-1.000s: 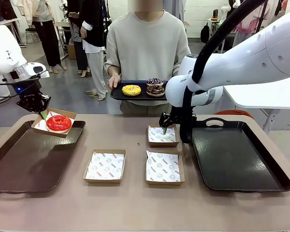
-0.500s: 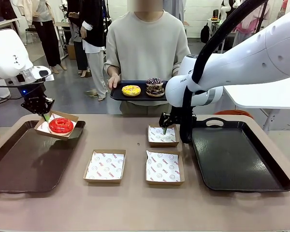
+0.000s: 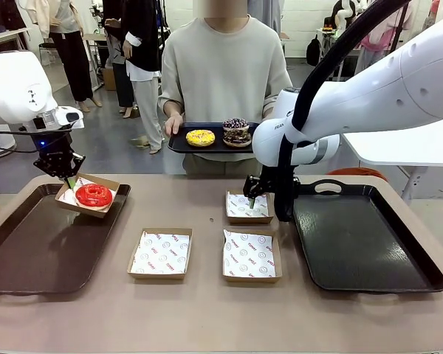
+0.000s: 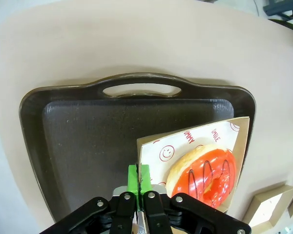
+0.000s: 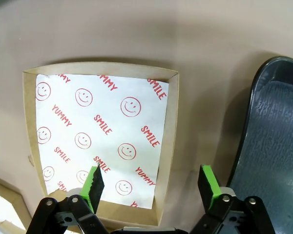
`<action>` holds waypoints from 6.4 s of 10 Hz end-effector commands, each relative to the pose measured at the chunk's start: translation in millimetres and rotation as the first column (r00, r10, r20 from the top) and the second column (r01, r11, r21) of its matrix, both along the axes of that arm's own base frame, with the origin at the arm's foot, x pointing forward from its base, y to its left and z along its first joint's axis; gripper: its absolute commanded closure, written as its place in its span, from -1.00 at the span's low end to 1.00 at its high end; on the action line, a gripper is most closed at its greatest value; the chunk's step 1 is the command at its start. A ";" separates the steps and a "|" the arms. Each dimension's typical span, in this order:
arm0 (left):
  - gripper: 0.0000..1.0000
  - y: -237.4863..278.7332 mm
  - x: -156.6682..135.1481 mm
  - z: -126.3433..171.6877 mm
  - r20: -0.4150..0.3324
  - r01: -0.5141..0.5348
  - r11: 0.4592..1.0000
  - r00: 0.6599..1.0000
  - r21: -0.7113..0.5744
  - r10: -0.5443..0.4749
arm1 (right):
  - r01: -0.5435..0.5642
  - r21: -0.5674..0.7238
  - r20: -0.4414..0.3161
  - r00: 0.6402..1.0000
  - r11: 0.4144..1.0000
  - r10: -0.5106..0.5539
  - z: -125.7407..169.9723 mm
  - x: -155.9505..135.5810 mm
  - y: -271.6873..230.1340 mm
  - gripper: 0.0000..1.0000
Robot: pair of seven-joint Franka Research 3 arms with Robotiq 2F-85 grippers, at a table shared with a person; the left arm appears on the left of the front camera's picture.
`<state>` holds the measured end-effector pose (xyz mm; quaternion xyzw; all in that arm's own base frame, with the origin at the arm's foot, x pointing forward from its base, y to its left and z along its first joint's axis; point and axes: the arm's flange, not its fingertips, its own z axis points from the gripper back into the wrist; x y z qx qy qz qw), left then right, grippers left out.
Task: Individually package the donuts and arrange them on the tray.
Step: Place the picked Paper togo box on the Handle tray while simultaneously picking up another Paper togo box from the table with the other hand.
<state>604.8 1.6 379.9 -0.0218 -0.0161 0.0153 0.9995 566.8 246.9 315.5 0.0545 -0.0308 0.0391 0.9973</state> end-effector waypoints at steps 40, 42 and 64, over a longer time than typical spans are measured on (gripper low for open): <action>-1.00 154.2 -219.4 61.7 0.190 0.053 0.526 0.960 -0.849 0.208 | 0.035 0.011 -0.080 0.996 0.999 -0.034 174.5 39.5 11.7 1.00; -1.00 172.6 -237.4 54.7 0.149 0.015 0.473 0.957 -0.881 0.247 | 0.070 0.009 -0.081 0.994 0.998 -0.069 177.4 51.2 15.0 1.00; -1.00 205.1 -269.1 32.3 0.071 -0.080 0.418 0.940 -0.905 0.334 | 0.089 0.003 -0.069 0.994 0.996 -0.089 177.5 61.8 17.4 1.00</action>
